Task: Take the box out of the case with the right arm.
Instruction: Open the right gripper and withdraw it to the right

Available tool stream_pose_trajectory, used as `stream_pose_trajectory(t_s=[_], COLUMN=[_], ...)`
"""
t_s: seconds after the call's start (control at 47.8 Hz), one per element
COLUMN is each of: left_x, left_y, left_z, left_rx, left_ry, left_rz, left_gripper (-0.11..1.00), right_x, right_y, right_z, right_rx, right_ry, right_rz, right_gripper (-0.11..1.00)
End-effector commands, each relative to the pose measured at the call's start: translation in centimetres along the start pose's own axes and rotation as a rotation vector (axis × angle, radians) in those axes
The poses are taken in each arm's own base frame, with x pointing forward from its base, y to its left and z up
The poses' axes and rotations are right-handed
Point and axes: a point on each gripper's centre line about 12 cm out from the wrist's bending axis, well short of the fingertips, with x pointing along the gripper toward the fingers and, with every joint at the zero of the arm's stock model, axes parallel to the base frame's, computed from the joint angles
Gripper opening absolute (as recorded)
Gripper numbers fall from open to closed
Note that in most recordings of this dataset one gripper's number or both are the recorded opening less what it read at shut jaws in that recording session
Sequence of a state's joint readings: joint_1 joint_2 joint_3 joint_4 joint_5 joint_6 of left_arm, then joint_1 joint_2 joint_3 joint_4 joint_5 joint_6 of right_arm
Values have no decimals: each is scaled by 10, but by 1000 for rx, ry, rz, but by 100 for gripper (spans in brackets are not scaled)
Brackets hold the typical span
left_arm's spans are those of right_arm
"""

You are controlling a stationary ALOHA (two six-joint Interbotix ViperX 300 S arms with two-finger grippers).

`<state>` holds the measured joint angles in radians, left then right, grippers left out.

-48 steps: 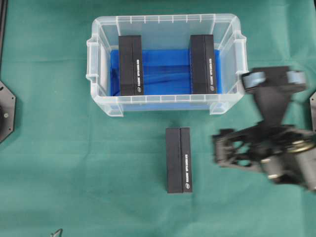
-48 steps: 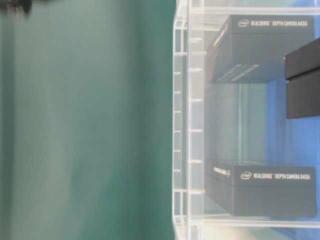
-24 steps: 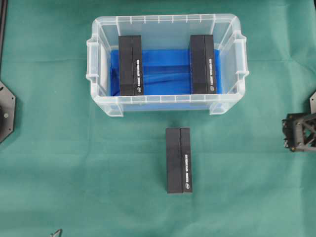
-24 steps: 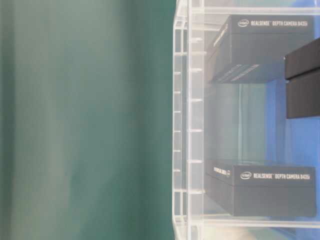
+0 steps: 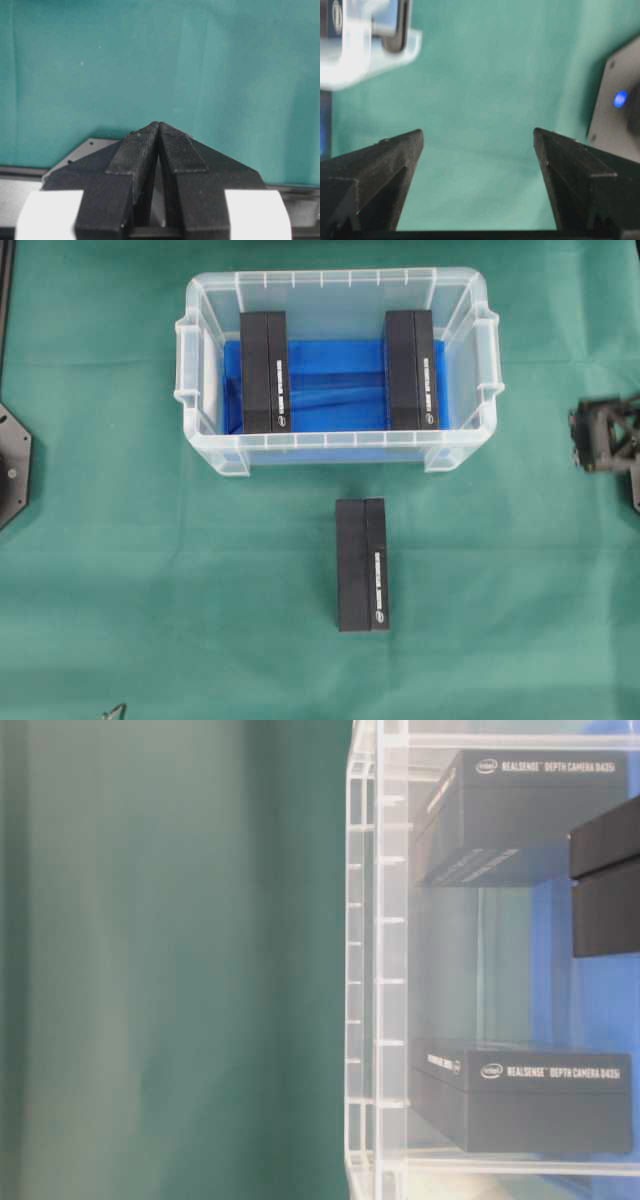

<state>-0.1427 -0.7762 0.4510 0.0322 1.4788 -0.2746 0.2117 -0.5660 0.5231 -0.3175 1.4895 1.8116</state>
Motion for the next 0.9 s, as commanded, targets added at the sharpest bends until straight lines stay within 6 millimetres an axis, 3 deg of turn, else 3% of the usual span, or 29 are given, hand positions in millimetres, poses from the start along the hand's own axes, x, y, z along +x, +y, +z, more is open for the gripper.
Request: stream_pose_trajectory(t_s=[0.0, 0.209, 0.314, 0.878], left_x=[-3, -3, -4, -3], left_y=[0, 0, 0, 2], left_z=[2, 2, 2, 3], left_rx=[3, 3, 3, -8], left_ry=[-15, -15, -18, -16], left_rz=[-2, -2, -3, 3], left_gripper=[0, 0, 0, 0], right_x=[3, 15, 20, 24], right_y=[3, 7, 4, 3], right_z=[25, 77, 90, 93], right_rx=[16, 2, -6, -9], right_ry=[-16, -19, -21, -7], right_rz=[9, 48, 28, 15], right_gripper=[91, 91, 91, 91])
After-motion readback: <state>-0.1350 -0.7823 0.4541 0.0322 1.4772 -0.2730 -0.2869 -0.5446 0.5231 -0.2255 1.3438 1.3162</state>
